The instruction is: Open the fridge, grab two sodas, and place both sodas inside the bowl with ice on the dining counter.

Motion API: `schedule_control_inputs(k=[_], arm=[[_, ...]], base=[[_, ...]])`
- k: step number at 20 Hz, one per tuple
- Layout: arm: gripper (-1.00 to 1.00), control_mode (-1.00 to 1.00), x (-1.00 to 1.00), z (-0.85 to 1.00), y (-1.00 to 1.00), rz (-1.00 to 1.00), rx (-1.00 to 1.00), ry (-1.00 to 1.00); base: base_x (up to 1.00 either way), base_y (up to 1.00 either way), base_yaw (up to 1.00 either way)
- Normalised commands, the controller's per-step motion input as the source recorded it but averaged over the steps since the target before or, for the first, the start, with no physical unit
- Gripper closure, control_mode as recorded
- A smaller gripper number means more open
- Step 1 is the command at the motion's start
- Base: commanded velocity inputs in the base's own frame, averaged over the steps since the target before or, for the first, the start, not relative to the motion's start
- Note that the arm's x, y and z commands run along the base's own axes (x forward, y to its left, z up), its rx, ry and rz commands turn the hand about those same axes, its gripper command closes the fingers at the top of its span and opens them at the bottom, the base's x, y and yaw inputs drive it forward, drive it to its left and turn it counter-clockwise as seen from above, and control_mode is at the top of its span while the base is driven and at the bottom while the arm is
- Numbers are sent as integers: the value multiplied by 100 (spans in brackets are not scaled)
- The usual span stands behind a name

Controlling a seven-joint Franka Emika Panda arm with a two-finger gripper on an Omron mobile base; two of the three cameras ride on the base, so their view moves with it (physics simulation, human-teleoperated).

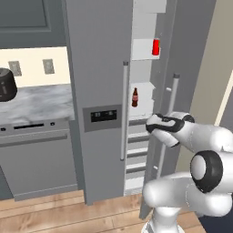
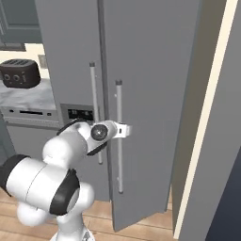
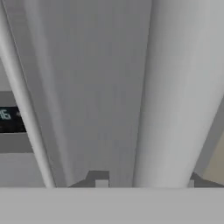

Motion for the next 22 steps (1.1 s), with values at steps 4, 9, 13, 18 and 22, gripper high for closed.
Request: schedule_control_inputs(k=[4,9,13,18,22], arm=[[-100,-100,-77,31,-6,0,0,0],[-100,-100,-65,70,-6,0,-9,1],[-100,-100,-42,100,0,0,-4,15],[-100,-100,-18,100,0,0,-3,24],[-100,-100,-35,86,2,0,-1,21]], base=[[0,0,0],[0,0,0],[0,0,0],[0,0,0],[0,0,0]])
